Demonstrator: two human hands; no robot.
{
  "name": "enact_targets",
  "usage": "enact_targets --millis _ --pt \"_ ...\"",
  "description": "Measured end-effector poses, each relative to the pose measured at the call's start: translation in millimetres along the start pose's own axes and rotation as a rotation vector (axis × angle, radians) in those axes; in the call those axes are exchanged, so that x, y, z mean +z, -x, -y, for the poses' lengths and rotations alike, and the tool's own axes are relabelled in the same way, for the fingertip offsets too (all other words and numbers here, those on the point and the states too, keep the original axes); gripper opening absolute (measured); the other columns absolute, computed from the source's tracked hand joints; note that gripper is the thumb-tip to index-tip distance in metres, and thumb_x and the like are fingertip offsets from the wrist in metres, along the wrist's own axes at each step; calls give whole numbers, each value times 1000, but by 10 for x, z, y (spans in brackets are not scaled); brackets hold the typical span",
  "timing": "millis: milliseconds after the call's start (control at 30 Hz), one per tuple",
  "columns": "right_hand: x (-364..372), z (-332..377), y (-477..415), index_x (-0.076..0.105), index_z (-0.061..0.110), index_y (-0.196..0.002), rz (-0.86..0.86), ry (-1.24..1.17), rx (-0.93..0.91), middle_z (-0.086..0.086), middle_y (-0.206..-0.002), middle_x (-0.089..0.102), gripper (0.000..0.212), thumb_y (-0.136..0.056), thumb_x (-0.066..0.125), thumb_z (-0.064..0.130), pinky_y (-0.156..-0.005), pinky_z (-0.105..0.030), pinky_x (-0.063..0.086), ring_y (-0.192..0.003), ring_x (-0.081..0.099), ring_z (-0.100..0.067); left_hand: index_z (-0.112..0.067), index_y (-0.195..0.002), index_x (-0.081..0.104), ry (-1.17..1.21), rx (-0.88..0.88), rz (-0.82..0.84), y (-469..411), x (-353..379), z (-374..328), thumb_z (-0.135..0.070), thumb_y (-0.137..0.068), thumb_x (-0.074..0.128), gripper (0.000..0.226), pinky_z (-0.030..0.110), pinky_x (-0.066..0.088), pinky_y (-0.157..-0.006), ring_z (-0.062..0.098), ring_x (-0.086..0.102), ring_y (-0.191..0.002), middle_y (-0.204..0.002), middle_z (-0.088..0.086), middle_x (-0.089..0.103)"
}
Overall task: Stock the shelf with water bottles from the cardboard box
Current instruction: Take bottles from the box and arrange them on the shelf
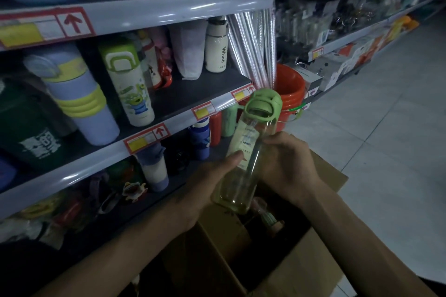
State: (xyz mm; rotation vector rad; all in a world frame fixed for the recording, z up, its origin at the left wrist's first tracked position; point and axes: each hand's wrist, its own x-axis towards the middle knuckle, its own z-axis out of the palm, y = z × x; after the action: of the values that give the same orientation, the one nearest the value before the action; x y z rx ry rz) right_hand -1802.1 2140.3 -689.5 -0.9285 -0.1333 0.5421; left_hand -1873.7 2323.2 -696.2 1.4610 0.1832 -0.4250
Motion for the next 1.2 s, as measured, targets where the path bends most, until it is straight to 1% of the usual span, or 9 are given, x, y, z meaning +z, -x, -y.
enact_targets --millis 200,300,433,633,733,900,967,1100,1200 --pt "104 -131 60 60 20 -136 -181 360 16 -5 -128 71 62 -82 80 44 -104 -47 54 -122 66 -28 -37 -117 51 -450 354 -495 21 -3 31 -57 -63 88 68 16 46 -65 1 57 -98 -117 -13 56" --pt "164 -213 100 60 21 -133 -262 328 34 -2 -121 75 68 -76 83 49 -98 -42 57 -116 70 -23 -33 -122 49 -811 587 -660 23 -28 118 -64 -57 79 79 14 38 -65 3 46 -99 -116 -12 44" --pt "241 -255 133 63 21 -128 -308 294 13 0 -116 77 67 -72 85 50 -96 -39 57 -114 71 -20 -20 -123 53 -1159 789 -847 16 -49 220 -43 -58 91 79 19 34 -72 15 49 -103 -113 1 48" --pt "254 -214 189 66 13 -126 -301 279 -29 -6 -117 76 60 -74 86 34 -98 -42 56 -113 71 -24 -26 -131 48 -1021 713 -677 26 -80 207 -52 -64 84 80 24 51 -77 11 47 -116 -126 -3 44" --pt "221 -187 174 63 13 -130 -261 302 -50 -7 -122 75 62 -76 88 31 -102 -45 52 -116 70 -26 -38 -143 41 -766 537 -444 77 -120 67 -65 -83 66 71 11 42 -80 -3 46 -117 -135 -15 40" --pt "258 -110 137 59 10 -133 -208 296 -88 -14 -125 72 64 -78 88 24 -98 -46 52 -111 71 -33 -50 -126 57 -519 399 -167 32 -265 -137 -40 -94 70 36 4 45 -83 -18 56 -107 -122 -24 64" --pt "313 -77 112 58 9 -132 -240 310 -137 -12 -120 75 65 -75 88 21 -96 -47 55 -108 73 -32 -44 -128 60 -526 410 -183 4 -314 -163 -40 -90 74 40 14 47 -89 -12 58 -110 -118 -24 67" --pt "422 -76 -5 57 13 -131 -288 389 -157 -9 -118 75 86 -60 97 40 -99 -51 55 -108 73 -29 -41 -118 64 -397 469 -275 -40 -352 -189 -30 -87 79 36 5 46 -80 -14 61 -102 -109 -31 69" --pt "542 -115 -93 64 18 -120 -292 523 -120 -10 -112 74 73 -60 96 45 -85 -39 62 -97 76 -22 -48 -119 61 -376 511 -355 -123 -387 -214 -30 -85 80 43 6 47 -86 -16 58 -109 -113 -36 65"
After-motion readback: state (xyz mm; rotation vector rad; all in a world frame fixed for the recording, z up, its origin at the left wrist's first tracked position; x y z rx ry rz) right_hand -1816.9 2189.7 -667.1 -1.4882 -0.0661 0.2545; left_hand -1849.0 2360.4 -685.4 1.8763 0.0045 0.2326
